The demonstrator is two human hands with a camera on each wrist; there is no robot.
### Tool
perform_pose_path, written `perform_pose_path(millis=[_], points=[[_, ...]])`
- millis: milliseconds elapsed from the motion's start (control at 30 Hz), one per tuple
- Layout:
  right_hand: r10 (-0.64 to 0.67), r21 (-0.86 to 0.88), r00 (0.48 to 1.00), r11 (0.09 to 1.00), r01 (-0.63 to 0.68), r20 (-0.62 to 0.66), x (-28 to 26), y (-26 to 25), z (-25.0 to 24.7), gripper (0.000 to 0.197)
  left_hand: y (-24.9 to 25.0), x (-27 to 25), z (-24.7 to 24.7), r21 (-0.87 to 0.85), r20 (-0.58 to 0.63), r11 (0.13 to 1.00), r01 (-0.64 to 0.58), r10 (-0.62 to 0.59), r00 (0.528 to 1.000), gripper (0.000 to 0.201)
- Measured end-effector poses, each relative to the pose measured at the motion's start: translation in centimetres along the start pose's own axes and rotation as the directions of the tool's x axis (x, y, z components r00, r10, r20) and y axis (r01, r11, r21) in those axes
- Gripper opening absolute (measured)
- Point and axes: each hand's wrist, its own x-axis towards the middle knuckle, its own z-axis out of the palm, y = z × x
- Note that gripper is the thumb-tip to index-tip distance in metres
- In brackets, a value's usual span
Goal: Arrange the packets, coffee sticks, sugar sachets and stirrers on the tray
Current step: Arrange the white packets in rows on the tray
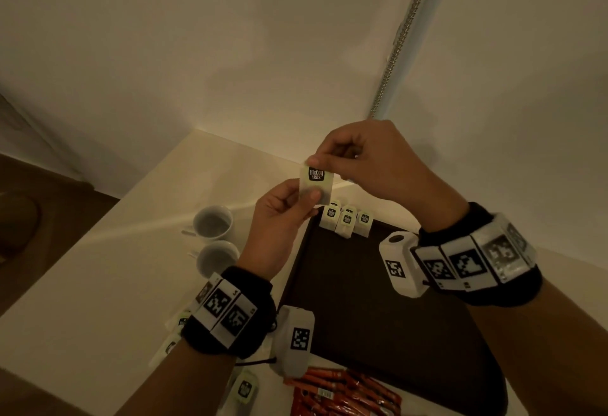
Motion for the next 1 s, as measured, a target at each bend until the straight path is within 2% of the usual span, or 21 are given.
perform_pose_path(millis=[133, 267, 367, 467, 533, 600, 700, 800, 1000], points=[[0.061, 0.07, 0.997, 0.996, -0.058, -0.043, -1.0, 2.4, -0.1, 0.014, -0.4, -0.5, -0.8, 0.139, 0.004, 0.989, 0.039, -0.04, 0.999, 0.032], [0.251, 0.051, 0.968, 0.967, -0.25, -0.017, -2.1, 8.7, 0.2, 0.009, -0.8, -2.4, -4.7, 0.305, -0.089, 0.942, 0.138, -0.117, 0.989, 0.031], [0.415, -0.099, 0.908, 0.907, -0.409, 0.057, -3.2, 14.3, 1.6, 0.009, -1.1, -4.6, -8.3, 0.35, -0.174, 0.917, 0.19, -0.136, 0.975, 0.02], [0.569, -0.169, 0.81, 0.82, -0.546, 0.141, -4.4, 18.9, 3.5, 0.014, -1.1, -7.5, -11.3, 0.361, -0.243, 0.903, 0.234, -0.151, 0.958, 0.017], [0.62, -0.181, 0.756, 0.785, -0.593, 0.211, -5.0, 21.0, 4.6, 0.015, -1.0, -9.6, -12.9, 0.358, -0.309, 0.889, 0.286, -0.177, 0.935, 0.017], [0.64, -0.186, 0.728, 0.768, -0.612, 0.246, -5.4, 22.5, 5.5, 0.008, -1.0, -11.4, -14.4, 0.329, -0.37, 0.883, 0.334, -0.205, 0.906, 0.021], [0.65, -0.152, 0.738, 0.76, -0.632, 0.181, -5.4, 23.9, 6.1, 0.007, -1.3, -13.4, -16.3, 0.301, -0.447, 0.863, 0.406, -0.248, 0.86, 0.014], [0.657, -0.15, 0.751, 0.751, -0.643, 0.071, -4.9, 24.9, 6.4, 0.011, -1.7, -14.9, -18.0, 0.316, -0.494, 0.819, 0.48, -0.29, 0.82, 0.018], [0.654, -0.159, 0.756, 0.743, -0.65, -0.03, -3.7, 25.9, 6.6, 0.01, -1.3, -16.2, -19.9, 0.335, -0.566, 0.771, 0.542, -0.296, 0.77, 0.02]])
